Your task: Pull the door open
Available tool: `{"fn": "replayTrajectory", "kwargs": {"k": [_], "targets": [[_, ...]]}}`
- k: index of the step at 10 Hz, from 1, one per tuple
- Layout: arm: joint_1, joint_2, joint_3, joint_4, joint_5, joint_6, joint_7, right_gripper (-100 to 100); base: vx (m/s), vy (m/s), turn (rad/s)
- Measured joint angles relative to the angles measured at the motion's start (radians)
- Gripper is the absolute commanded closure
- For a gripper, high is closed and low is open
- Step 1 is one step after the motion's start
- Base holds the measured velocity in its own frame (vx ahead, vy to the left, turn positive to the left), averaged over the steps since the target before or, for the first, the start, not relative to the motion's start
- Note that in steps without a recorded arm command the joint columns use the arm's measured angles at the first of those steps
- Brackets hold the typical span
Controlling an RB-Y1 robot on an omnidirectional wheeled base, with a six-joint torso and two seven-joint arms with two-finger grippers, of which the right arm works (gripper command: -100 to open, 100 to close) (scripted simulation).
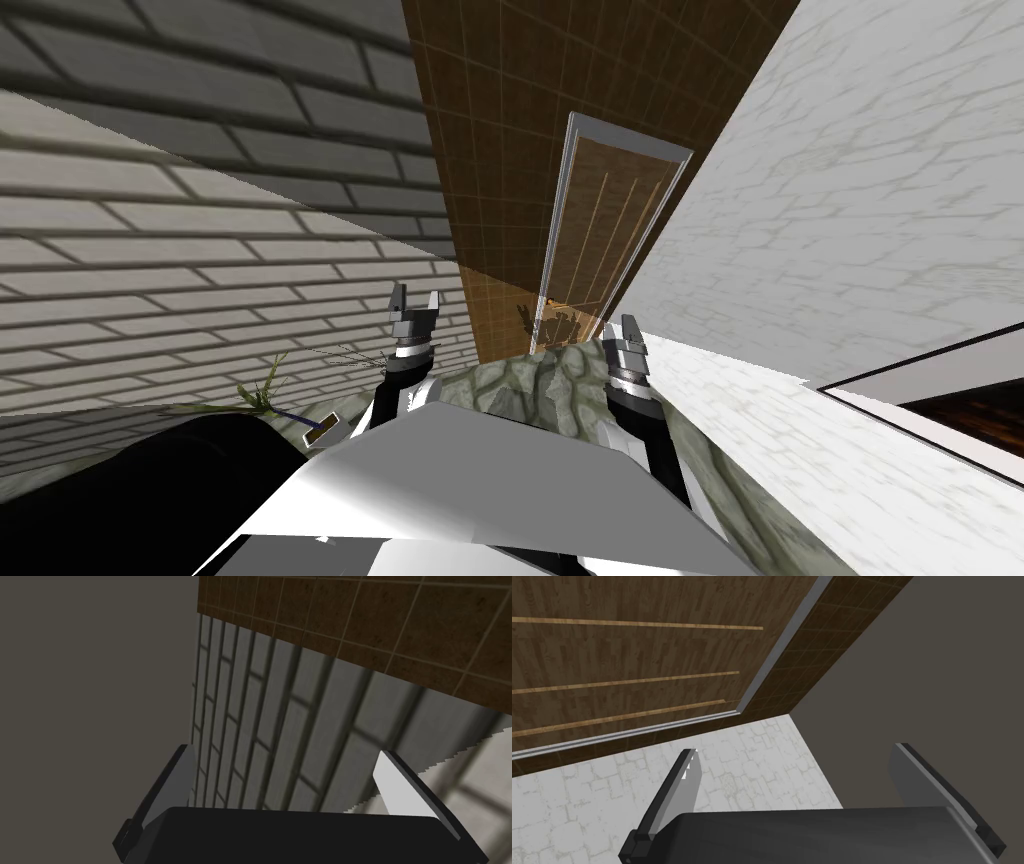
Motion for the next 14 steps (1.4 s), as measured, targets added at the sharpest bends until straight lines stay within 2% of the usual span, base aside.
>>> {"fn": "replayTrajectory", "kwargs": {"k": [2, 5, 6, 9, 14], "targets": [[-0.016, -0.004, 0.001, 0.036, -0.001, -0.007, -0.003, -100, 0.048, -0.053, 0.077], [-0.047, -0.020, -0.008, 0.114, -0.009, -0.031, -0.019, -100, 0.062, -0.067, 0.090], [-0.068, -0.025, -0.012, 0.146, -0.012, -0.036, -0.024, -100, 0.038, -0.045, 0.029], [-0.086, -0.027, -0.007, 0.207, -0.012, -0.050, -0.029, -100, 0.025, -0.040, 0.064], [-0.144, -0.045, -0.019, 0.333, -0.022, -0.079, -0.049, -100, 0.034, -0.045, 0.062]]}}
